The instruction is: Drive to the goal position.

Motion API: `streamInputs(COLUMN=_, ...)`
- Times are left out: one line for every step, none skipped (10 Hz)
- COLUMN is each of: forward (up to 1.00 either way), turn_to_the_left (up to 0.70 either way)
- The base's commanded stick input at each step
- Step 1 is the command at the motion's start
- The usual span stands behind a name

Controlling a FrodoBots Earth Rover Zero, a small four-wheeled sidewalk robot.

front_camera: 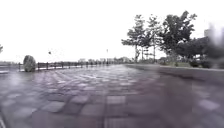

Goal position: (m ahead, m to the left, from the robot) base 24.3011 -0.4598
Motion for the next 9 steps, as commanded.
streamInputs(forward=1.00, turn_to_the_left=0.01)
streamInputs(forward=1.00, turn_to_the_left=0.01)
streamInputs(forward=1.00, turn_to_the_left=0.01)
streamInputs(forward=1.00, turn_to_the_left=0.01)
streamInputs(forward=1.00, turn_to_the_left=0.01)
streamInputs(forward=1.00, turn_to_the_left=0.01)
streamInputs(forward=1.00, turn_to_the_left=0.01)
streamInputs(forward=1.00, turn_to_the_left=0.01)
streamInputs(forward=1.00, turn_to_the_left=0.01)
